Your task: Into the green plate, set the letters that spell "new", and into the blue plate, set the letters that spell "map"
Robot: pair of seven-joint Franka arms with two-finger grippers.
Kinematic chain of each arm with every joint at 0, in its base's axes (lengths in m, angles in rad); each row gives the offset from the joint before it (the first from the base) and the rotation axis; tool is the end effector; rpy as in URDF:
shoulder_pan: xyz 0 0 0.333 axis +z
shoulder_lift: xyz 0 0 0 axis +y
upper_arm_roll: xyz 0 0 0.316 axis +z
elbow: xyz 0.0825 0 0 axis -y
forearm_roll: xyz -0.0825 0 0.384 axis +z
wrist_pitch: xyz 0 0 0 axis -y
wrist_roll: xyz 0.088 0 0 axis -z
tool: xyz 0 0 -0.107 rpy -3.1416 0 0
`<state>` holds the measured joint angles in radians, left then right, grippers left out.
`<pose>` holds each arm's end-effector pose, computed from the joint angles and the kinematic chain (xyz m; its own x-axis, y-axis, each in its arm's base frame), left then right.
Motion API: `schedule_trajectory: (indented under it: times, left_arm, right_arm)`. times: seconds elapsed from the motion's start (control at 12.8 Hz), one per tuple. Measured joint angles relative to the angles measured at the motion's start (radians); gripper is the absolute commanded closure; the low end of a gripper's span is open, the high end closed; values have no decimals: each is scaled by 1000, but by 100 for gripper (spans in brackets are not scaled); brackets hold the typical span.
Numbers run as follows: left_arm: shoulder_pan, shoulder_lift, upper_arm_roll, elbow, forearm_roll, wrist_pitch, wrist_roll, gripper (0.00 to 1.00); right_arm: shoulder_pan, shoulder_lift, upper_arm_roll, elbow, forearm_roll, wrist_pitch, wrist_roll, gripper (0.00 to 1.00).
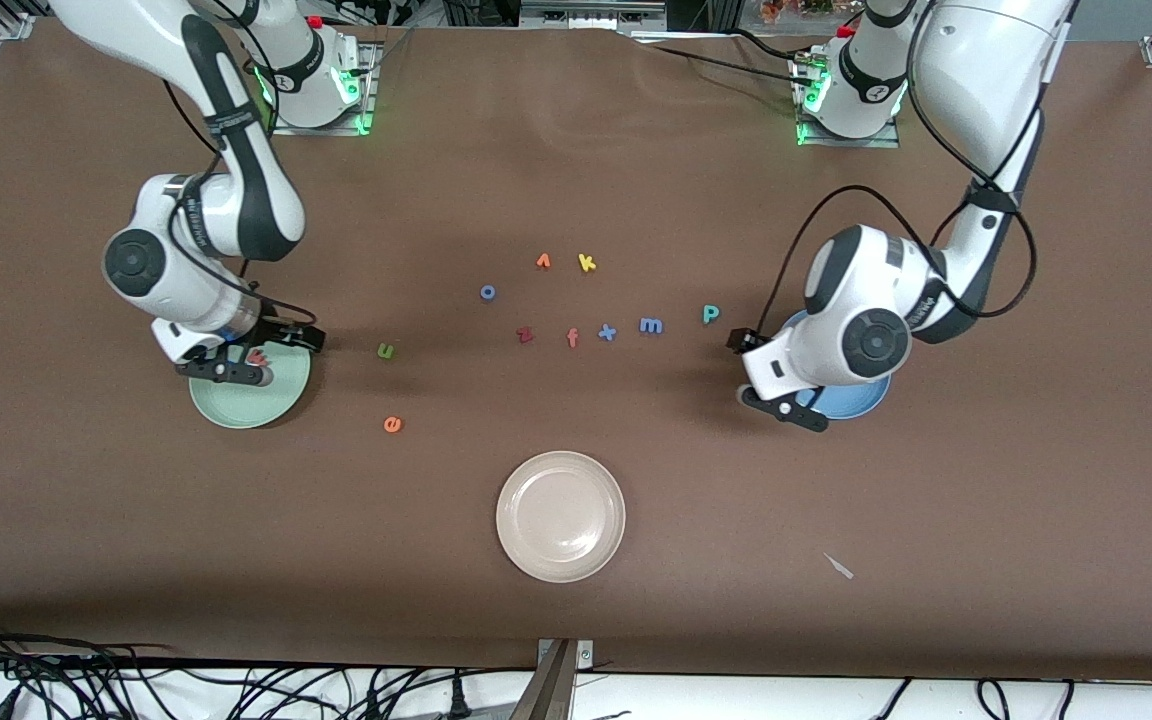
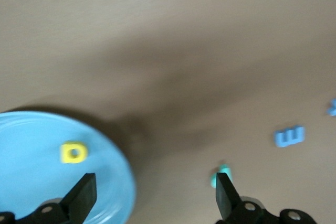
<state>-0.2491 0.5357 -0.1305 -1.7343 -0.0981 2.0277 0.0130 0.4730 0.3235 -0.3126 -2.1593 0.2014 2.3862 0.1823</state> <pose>0.5944 -0.2362 0.2568 0.9134 -0.3299 -0.2384 -0.3026 -0.9421 0.1443 0.5503 0.0910 0.2468 0.9837 -0.1608 -0.0802 -0.1625 -0.9866 -0.0141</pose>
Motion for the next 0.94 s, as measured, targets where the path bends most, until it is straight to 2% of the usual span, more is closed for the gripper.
schedule_trajectory:
  times: [0.47,0.86,0.94]
  left_arm:
    - [-94,12,-10,1,-77,8,-574,0]
    - [-212,73,-15,-3,-79,180,-1207,0]
    - [-233,80,-15,-3,-79,200,-1352,0]
  right_arm:
    - [11,28,99,-1,0,90,209,0]
    - [77,131,112,-3,0,226,300,1]
    - [83,145,113,-3,0,240,308,6]
